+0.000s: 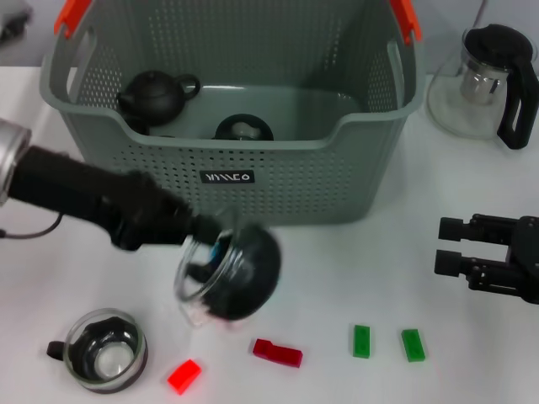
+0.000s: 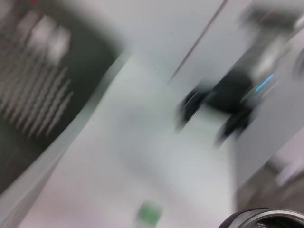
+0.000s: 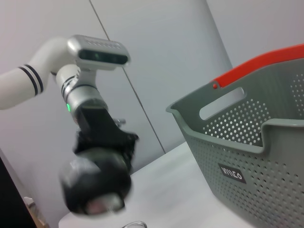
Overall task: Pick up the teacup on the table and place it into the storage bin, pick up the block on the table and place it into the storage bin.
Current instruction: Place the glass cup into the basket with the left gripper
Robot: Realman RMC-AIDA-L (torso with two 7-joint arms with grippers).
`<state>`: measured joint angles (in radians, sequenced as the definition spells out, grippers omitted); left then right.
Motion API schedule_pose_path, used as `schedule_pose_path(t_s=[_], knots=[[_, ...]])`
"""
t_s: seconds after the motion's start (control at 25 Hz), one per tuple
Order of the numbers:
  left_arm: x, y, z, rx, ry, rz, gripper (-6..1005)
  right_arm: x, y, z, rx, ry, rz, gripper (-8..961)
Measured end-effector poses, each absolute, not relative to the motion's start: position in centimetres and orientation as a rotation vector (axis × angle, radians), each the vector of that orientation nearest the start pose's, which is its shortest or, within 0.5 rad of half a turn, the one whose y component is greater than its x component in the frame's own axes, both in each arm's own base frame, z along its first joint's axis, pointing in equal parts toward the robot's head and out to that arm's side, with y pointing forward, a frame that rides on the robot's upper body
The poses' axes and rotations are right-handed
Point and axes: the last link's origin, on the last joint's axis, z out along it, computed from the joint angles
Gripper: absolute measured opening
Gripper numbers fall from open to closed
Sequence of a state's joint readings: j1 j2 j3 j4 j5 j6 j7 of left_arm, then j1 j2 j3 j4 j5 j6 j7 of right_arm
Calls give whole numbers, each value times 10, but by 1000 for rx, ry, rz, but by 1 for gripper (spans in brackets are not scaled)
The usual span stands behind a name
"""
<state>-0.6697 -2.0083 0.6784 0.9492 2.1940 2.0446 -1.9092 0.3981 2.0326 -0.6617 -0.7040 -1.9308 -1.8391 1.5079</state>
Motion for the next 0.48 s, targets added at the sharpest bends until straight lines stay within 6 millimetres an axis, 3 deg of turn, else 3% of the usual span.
schedule_pose_path(t_s=[0.16, 0.28, 0.36, 0.48], knots=[[-182, 326, 73, -3087, -785, -852, 48, 279, 278, 34, -2770, 820, 927, 674], [-163, 344, 86, -2945, -781, -1087, 49, 280, 277, 34, -2769, 825, 929, 674], [-153, 362, 94, -2822, -819, -1173, 49, 280, 276, 34, -2770, 827, 931, 674], [-139, 395, 109, -2667, -859, -1163, 51, 280, 276, 34, -2772, 826, 932, 674]])
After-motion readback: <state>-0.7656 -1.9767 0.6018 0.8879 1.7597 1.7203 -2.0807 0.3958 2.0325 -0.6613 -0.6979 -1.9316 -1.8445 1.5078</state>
